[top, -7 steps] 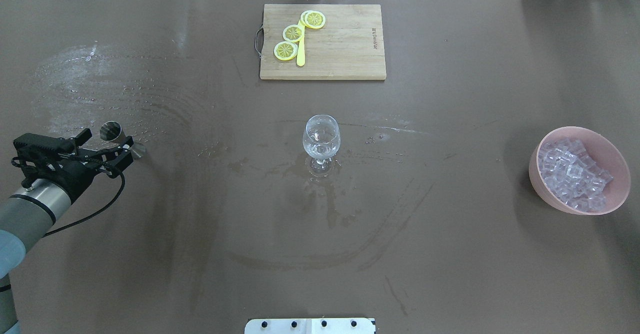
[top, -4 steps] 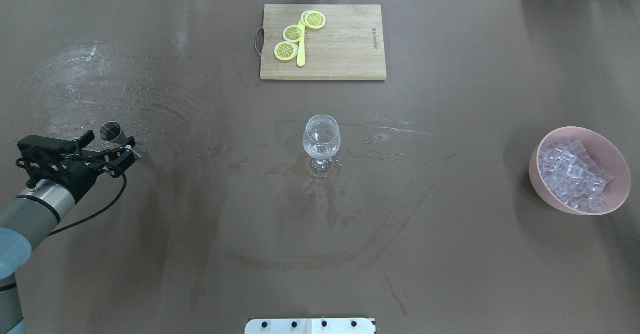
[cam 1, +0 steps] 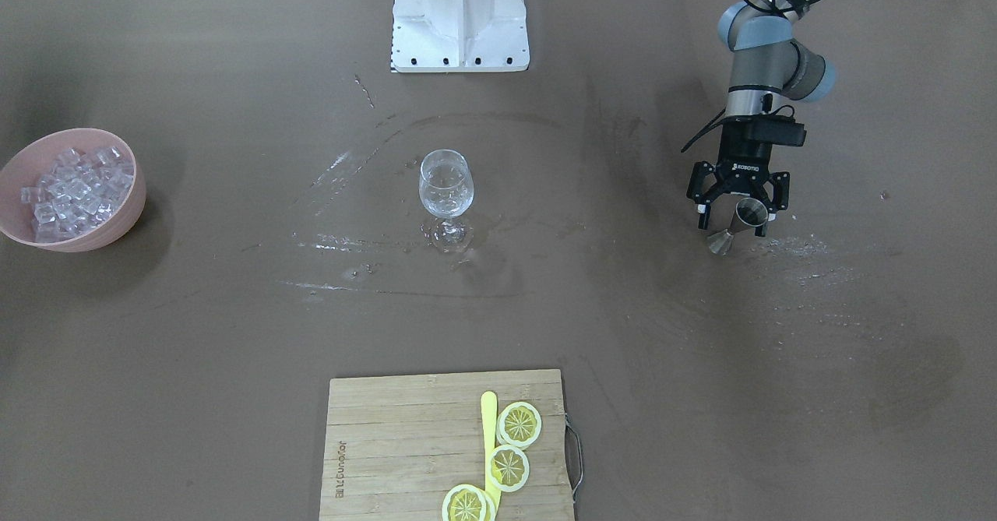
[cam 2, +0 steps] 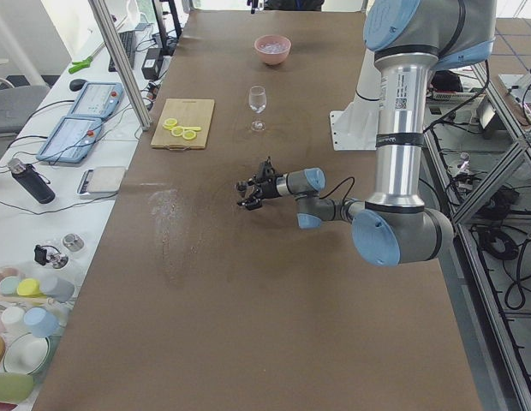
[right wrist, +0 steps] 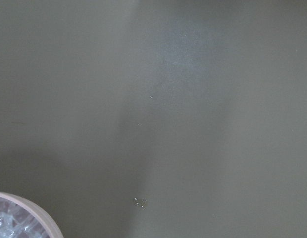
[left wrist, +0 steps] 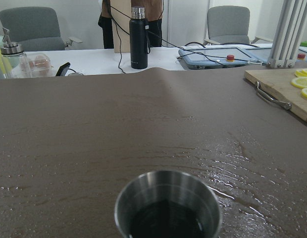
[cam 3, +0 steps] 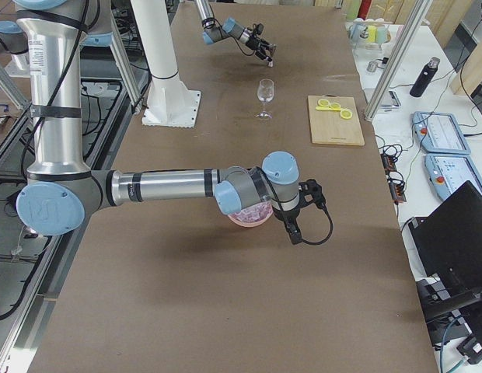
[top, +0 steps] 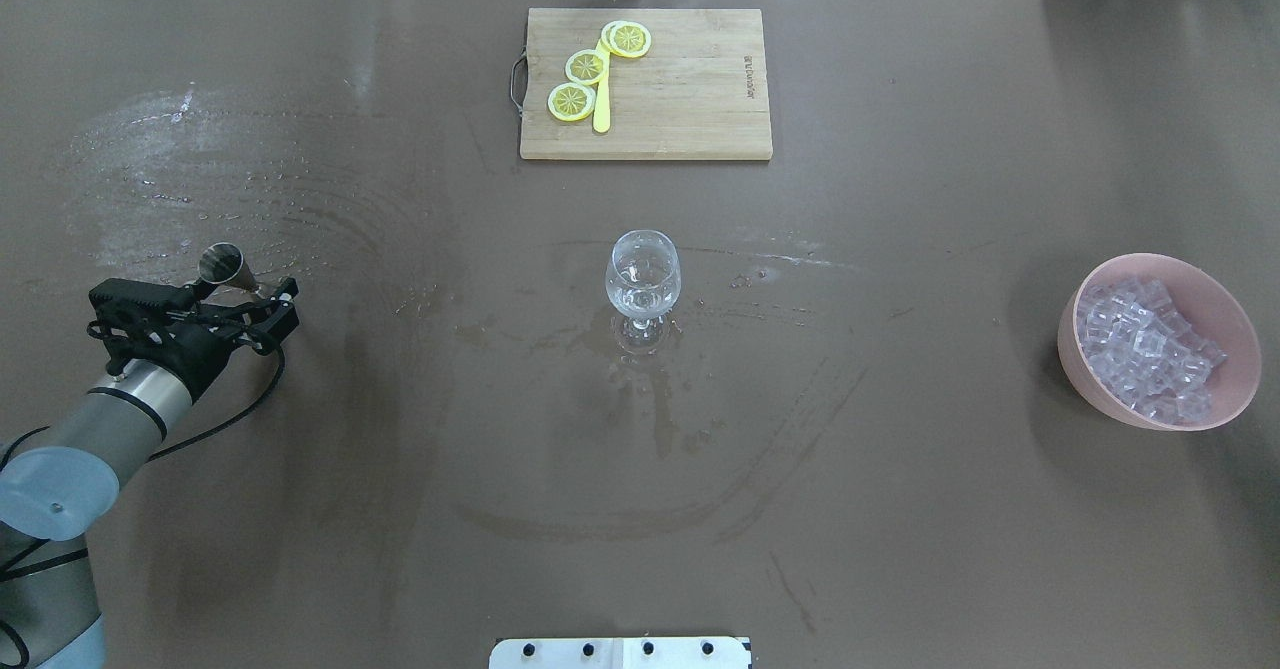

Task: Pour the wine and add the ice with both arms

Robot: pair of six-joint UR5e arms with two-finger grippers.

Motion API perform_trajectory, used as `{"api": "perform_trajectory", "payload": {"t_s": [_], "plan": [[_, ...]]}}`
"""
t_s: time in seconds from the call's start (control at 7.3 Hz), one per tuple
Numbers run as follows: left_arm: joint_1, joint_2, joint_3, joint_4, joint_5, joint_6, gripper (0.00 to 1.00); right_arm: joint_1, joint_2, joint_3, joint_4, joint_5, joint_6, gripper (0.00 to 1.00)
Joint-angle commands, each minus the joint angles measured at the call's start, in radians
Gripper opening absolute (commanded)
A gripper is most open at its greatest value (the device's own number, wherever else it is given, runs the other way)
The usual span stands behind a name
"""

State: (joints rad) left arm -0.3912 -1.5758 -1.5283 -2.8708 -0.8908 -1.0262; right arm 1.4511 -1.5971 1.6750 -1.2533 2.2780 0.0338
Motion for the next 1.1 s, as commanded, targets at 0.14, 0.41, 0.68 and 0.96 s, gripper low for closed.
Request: {"api": "perform_trajectory", "payload": {"t_s": [0.14, 0.41, 0.68, 0.96], "plan": [[0.0, -0.01, 0.037, -0.051, 0.001, 0.002, 0.97, 0.0, 0.0, -0.003, 0.0, 0.0, 0.002, 1.0], [0.0, -0.01, 0.036, -0.053, 0.001, 0.003, 0.77, 0.0, 0.0, -0.001, 0.0, 0.0, 0.002, 1.0], [0.0, -0.009, 0.036, -0.054, 0.001, 0.002, 0.49, 0.0, 0.0, 0.0, 0.0, 0.0, 0.002, 1.0], [0.0, -0.009, 0.036, -0.054, 0.001, 0.002, 0.35, 0.0, 0.0, 0.002, 0.0, 0.0, 0.002, 1.0]]}}
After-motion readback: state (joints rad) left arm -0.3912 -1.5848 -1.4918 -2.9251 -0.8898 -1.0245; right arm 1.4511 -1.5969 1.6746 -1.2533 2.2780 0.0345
